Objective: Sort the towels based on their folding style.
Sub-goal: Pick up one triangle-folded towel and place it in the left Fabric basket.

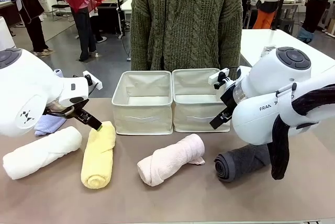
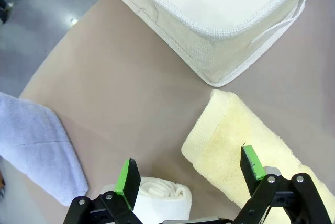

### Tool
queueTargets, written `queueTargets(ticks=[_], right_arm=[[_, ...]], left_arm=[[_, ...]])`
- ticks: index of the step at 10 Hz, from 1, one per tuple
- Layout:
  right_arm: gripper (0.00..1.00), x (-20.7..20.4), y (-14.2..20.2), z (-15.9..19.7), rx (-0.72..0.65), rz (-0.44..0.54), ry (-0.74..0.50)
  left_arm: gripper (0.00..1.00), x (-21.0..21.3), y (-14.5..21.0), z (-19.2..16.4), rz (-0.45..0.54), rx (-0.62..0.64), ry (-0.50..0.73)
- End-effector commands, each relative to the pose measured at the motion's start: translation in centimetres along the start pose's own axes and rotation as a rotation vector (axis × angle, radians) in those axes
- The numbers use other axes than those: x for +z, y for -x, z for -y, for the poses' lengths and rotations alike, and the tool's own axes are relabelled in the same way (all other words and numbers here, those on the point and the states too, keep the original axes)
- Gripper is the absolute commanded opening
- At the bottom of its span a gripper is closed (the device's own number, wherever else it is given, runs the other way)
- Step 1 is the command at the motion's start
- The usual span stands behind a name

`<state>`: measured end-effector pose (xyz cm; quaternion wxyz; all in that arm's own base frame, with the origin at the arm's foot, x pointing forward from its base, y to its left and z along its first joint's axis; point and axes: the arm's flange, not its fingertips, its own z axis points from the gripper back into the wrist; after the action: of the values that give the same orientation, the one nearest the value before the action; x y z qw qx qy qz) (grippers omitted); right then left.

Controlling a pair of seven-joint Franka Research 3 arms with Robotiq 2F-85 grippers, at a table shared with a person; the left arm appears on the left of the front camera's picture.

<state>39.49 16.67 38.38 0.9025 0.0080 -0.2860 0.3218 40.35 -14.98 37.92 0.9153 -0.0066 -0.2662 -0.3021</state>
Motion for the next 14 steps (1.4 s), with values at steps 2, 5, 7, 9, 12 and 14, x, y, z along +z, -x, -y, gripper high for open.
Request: queueTargets(ticks=[2, 5, 7, 9, 12, 14], right_arm=[[1.0, 11.9, -3.3, -0.4, -0.012, -0.016, 0.015], [1.0, 23.3, -7.3, -2.0, -0.032, -0.059, 0.096], [1.0, 28.4, -8.7, -3.1, -0.066, -0.065, 0.129], [1.0, 28.9, -7.5, -3.3, -0.039, -0.029, 0.088], [1.0, 28.9, -7.5, -3.3, -0.039, -0.029, 0.088], [1.0, 29.4, -7.8, -3.5, -0.05, -0.044, 0.094]], left_arm=[[1.0, 10.2, -4.4, -1.7, -0.069, -0.082, 0.032], [1.0, 19.3, -9.8, -2.3, -0.138, -0.162, 0.037], [1.0, 24.1, -11.7, -1.7, -0.132, -0.166, 0.029], [1.0, 24.2, -10.6, -1.7, -0.122, -0.155, 0.031], [1.0, 24.2, -10.6, -1.7, -0.122, -0.155, 0.031], [1.0, 24.5, -10.9, -1.6, -0.141, -0.156, 0.028]])
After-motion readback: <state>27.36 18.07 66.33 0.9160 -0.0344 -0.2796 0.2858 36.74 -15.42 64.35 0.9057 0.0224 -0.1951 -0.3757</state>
